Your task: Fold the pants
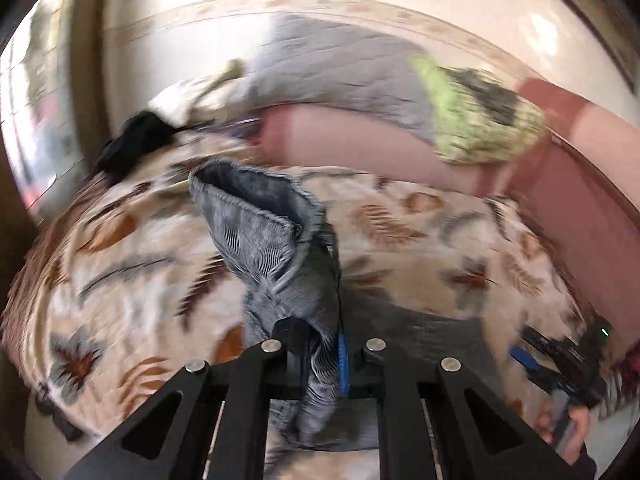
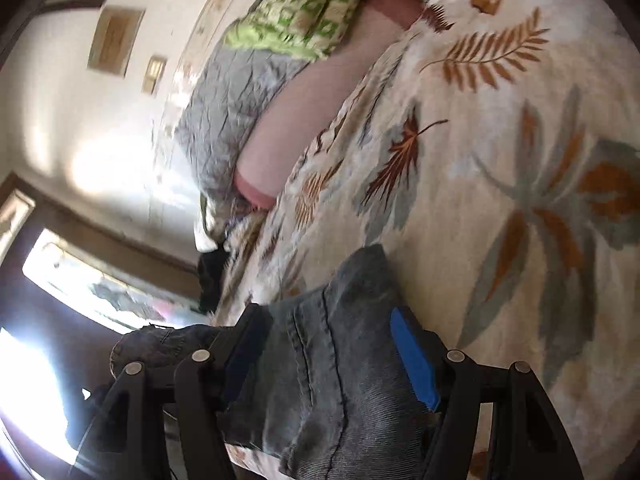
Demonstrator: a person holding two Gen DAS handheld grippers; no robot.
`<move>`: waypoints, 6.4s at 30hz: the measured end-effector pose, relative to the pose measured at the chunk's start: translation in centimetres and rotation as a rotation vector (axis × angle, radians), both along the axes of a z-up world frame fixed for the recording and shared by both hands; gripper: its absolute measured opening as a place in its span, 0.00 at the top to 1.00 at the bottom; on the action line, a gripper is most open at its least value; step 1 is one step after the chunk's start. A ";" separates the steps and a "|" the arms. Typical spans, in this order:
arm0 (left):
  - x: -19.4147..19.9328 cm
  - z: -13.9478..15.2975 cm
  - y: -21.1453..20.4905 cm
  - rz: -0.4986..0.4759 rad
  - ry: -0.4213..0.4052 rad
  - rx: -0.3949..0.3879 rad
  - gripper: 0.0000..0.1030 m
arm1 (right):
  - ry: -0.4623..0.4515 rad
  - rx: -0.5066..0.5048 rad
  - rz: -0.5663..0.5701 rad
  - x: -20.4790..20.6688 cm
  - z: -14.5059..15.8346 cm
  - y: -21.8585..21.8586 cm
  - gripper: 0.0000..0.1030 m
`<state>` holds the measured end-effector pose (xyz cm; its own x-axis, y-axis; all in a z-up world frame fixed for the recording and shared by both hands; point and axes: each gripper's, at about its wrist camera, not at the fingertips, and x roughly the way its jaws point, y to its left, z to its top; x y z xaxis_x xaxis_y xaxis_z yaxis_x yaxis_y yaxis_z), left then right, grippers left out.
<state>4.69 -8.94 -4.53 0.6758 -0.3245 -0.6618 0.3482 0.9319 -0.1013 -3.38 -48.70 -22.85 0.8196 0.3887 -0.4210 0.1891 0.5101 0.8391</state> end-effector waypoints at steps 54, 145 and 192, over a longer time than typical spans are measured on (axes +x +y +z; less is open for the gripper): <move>1.4 -13.0 -2.3 -0.079 0.312 0.234 0.50 | 0.010 -0.198 0.282 3.8 0.6 6.6 0.81; -9.6 -0.3 0.5 0.077 -0.130 0.259 0.11 | -0.202 -0.718 0.113 -11.1 15.7 13.9 0.22; -8.1 -1.8 0.9 0.154 -0.089 0.324 0.11 | 0.016 -0.836 0.189 -6.9 13.0 18.8 0.20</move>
<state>-3.43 -8.08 -6.30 0.7599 0.0018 -0.6500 0.1958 0.9529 0.2316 -10.31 -29.94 -9.86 0.7638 0.0749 -0.6411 0.0473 0.9841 0.1714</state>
